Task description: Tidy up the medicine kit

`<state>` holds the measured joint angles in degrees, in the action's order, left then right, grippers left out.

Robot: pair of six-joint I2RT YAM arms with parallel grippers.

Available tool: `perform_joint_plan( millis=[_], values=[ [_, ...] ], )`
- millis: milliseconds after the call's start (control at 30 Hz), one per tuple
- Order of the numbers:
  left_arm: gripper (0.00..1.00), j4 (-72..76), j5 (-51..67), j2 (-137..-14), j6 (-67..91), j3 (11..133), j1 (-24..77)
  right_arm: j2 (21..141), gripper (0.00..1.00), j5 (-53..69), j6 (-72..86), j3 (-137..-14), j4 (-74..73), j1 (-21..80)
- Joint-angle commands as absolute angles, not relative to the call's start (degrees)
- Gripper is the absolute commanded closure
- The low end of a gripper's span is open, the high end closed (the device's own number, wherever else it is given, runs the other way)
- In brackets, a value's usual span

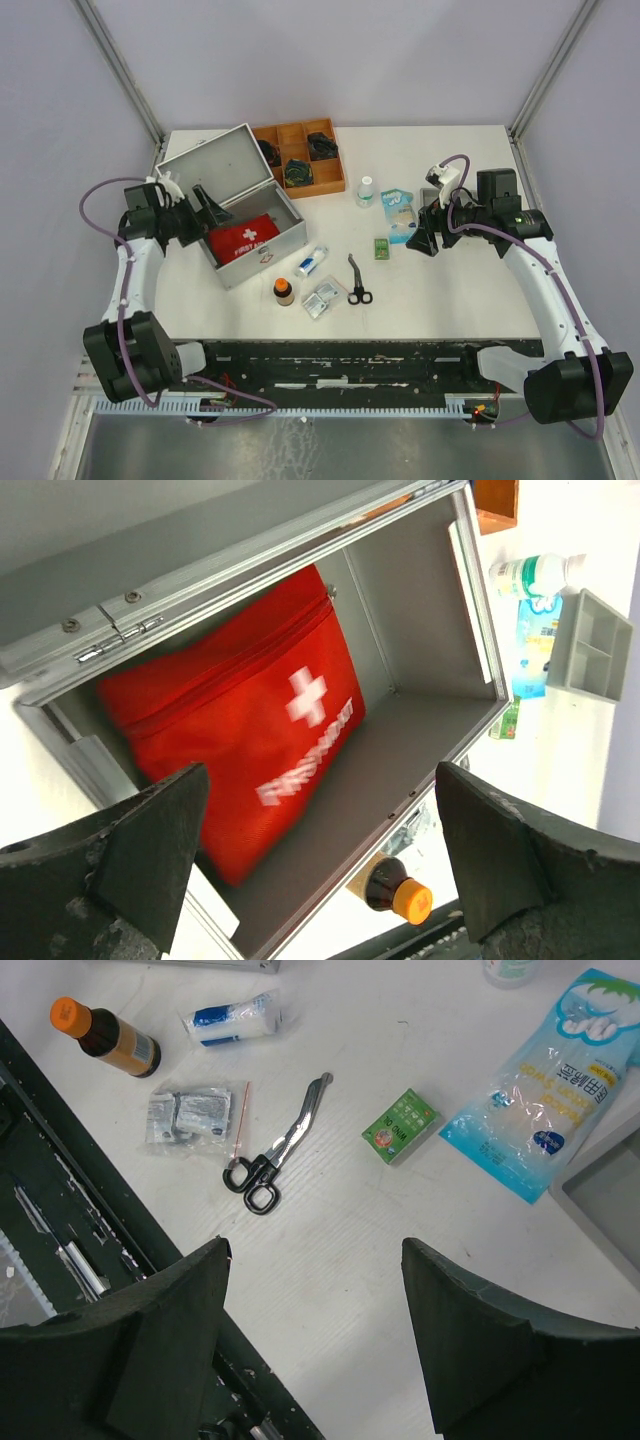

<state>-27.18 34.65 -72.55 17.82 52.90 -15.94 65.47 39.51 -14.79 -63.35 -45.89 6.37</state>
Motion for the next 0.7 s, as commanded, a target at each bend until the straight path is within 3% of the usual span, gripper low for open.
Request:
perform_joint_plan(
  millis=[0,200,667],
  values=[
    [0.01,-27.9,31.3,-66.3,9.0,56.8,-15.9,64.9,0.22,39.8,-13.8,-63.2,-43.2,6.4],
    [0.01,-25.6,35.2,-63.7,6.2,57.8,-13.7,64.3,0.21,39.2,-13.0,-62.7,-42.1,6.6],
    [0.03,-24.5,31.6,-62.4,-8.0,58.5,6.7,64.6,0.17,31.5,-8.1,-67.1,-40.0,7.2]
  ],
)
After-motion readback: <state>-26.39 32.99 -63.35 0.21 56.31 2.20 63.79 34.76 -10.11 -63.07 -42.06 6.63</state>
